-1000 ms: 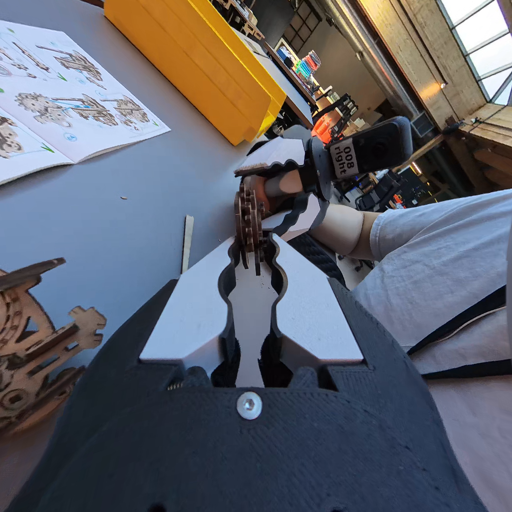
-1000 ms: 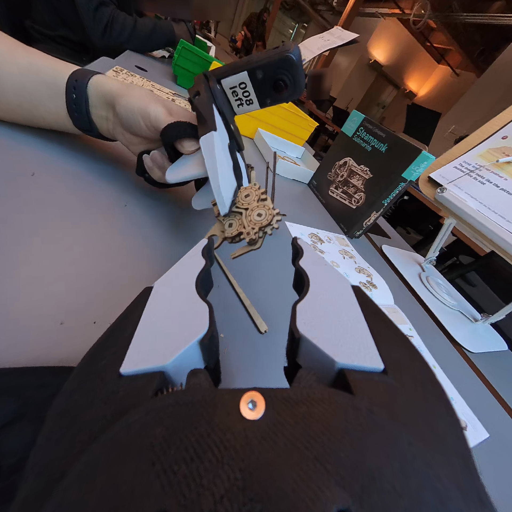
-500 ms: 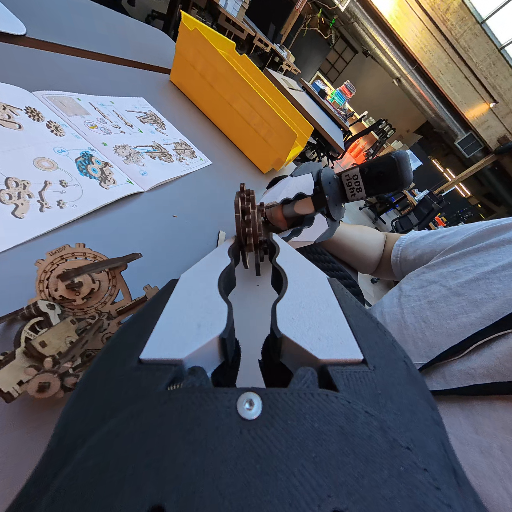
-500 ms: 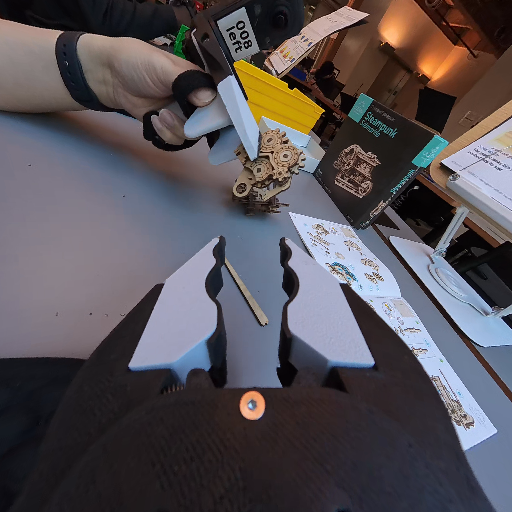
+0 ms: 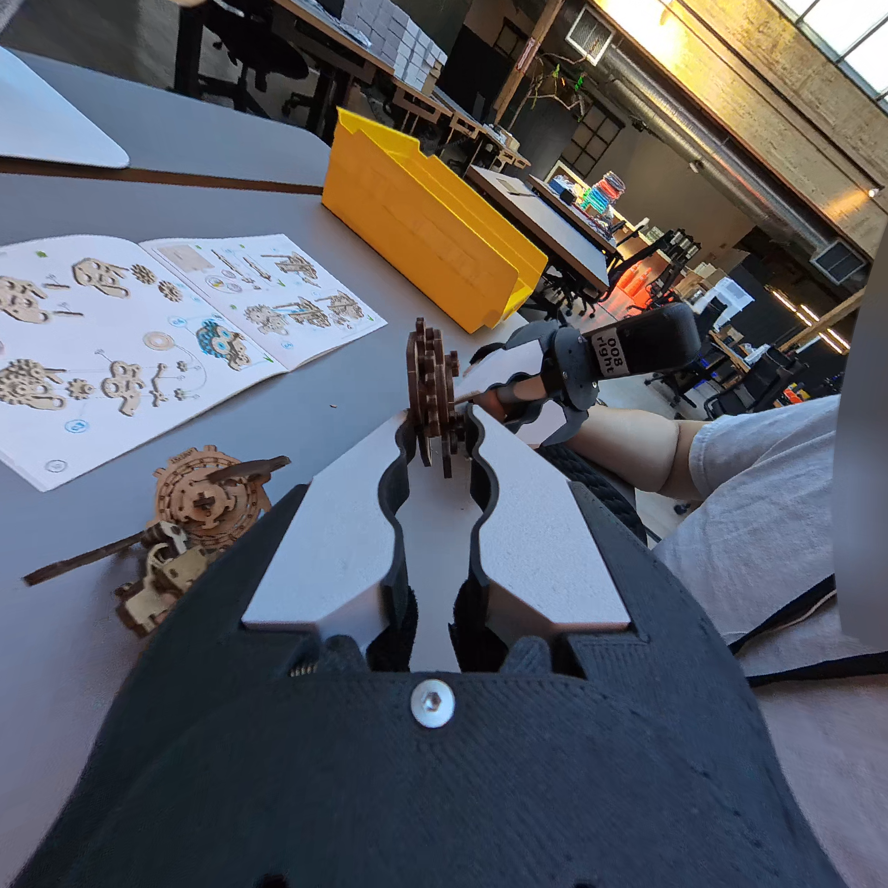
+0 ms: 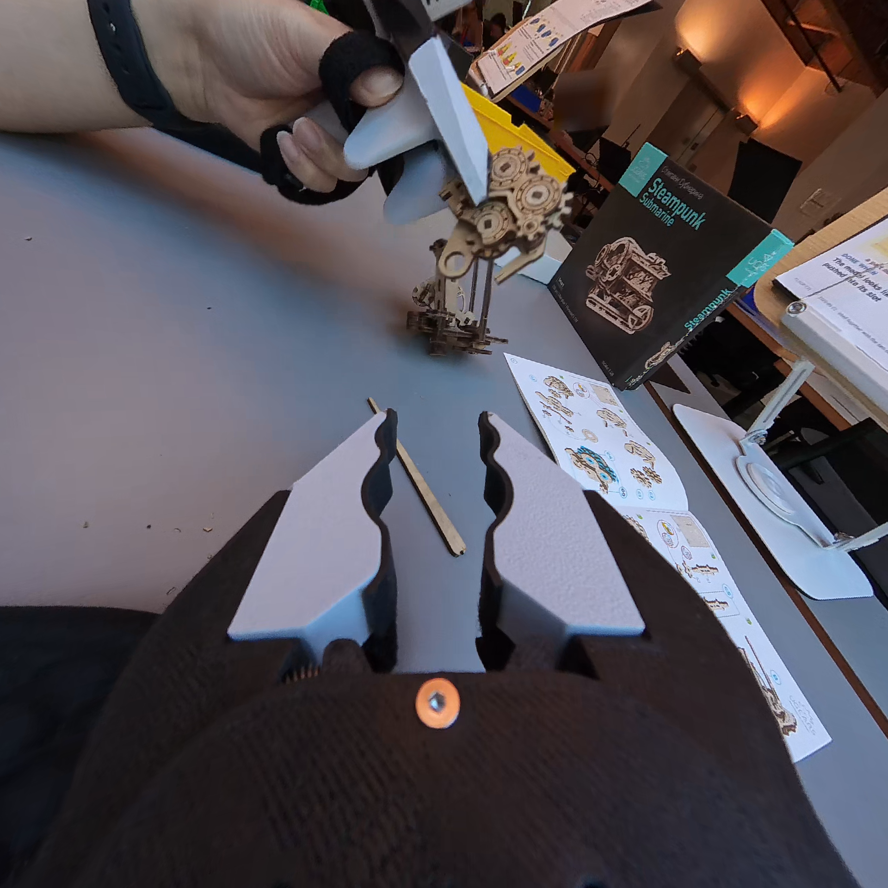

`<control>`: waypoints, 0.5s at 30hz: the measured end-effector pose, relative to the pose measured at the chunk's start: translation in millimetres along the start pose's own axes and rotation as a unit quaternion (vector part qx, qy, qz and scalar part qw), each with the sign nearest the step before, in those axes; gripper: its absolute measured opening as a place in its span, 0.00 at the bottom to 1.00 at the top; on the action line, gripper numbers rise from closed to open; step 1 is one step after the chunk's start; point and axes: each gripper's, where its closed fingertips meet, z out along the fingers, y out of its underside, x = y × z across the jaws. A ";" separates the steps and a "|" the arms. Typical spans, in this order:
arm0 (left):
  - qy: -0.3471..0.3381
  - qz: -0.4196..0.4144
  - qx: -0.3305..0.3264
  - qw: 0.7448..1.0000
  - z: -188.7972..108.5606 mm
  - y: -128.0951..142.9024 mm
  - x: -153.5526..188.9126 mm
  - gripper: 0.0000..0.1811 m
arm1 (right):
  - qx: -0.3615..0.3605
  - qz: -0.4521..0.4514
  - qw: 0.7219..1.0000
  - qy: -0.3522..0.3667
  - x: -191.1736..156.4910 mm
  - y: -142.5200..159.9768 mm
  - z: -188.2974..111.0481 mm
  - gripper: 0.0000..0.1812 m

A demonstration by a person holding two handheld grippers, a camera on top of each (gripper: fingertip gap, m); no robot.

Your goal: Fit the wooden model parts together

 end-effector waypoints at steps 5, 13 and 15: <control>-0.037 0.018 0.076 0.996 -38.0 -33.2 -9.3 0.10 | -0.002 -0.001 1.000 -0.001 -0.4 0.5 0.5 0.18; -0.045 0.017 0.100 0.994 -46.8 -40.0 -13.7 0.10 | -0.007 -0.005 1.000 -0.001 -0.6 1.9 1.6 0.16; -0.047 0.020 0.093 0.994 -43.5 -37.4 -14.0 0.10 | -0.009 -0.006 1.000 0.000 -0.6 2.3 1.6 0.16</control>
